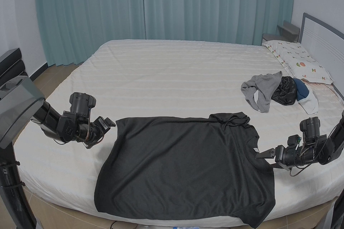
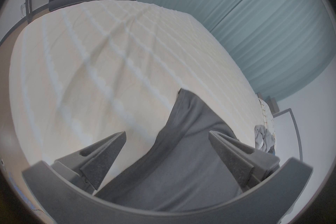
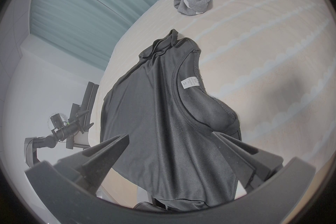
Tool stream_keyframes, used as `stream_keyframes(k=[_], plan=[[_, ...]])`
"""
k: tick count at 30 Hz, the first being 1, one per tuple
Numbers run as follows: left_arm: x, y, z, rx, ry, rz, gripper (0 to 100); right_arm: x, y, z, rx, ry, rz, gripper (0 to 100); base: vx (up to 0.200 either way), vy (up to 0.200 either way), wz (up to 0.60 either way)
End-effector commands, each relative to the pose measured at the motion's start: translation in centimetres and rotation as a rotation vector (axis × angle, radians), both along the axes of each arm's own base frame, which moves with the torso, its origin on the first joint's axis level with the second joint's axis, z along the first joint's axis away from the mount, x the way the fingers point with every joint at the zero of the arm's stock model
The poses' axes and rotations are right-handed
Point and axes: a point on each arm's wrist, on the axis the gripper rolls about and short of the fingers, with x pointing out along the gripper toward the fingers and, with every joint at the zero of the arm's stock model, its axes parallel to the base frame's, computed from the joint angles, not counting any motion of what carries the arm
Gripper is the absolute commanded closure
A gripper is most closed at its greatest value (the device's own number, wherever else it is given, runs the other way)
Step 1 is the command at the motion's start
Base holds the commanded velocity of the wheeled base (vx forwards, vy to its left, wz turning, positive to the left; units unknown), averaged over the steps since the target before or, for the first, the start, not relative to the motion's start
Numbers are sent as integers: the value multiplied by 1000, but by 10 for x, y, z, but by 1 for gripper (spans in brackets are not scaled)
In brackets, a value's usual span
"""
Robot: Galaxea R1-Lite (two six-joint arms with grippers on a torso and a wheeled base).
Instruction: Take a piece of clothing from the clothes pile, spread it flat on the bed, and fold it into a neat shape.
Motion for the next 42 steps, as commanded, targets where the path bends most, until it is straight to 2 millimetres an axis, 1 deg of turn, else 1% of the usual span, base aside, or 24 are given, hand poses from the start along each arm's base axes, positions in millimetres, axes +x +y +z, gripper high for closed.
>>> stream_keyframes(k=[1, 8, 9, 11, 14, 16, 18, 25, 29, 30, 37, 42], plan=[[54, 6, -33, 0, -22, 31, 0, 1, 0, -1, 14, 13, -18, 0, 0, 0, 0], [105, -5, -49, 8, -115, -1, 0, 3, 0, -7, 17, 32, -19, 0, 0, 0, 0], [106, -7, -50, 8, -117, -4, 0, 4, 0, -7, 16, 32, -20, 0, 0, 0, 0], [110, -19, -59, 11, -121, -25, 0, 4, 0, -7, 16, 34, -23, 0, 0, 0, 0], [115, -24, -69, 15, -130, -25, 0, 4, 0, -7, 18, 34, -20, 0, 0, 0, 0], [120, -24, -75, 29, -140, -8, 0, 4, 0, -7, 18, 35, -21, 0, 0, 0, 0], [124, -21, -76, 35, -159, 10, 0, 6, 1, -8, 18, 34, -20, 0, 0, 0, 0], [131, -21, -79, 37, -179, 14, 0, 9, 1, -11, 17, 41, -21, 0, 0, 0, 0], [131, -20, -78, 36, -176, 19, 0, 10, 0, -10, 18, 37, -21, 0, 0, 0, 0], [131, -20, -78, 38, -178, 19, 100, 11, 0, -10, 19, 34, -22, 0, 0, 0, 0], [131, -20, -79, 38, -176, 21, 100, 11, 0, -10, 19, 34, -24, 0, 0, 0, 0], [131, -20, -73, 45, -190, 52, 100, 12, 0, -10, 19, 32, -26, 0, 0, 0, 0]])
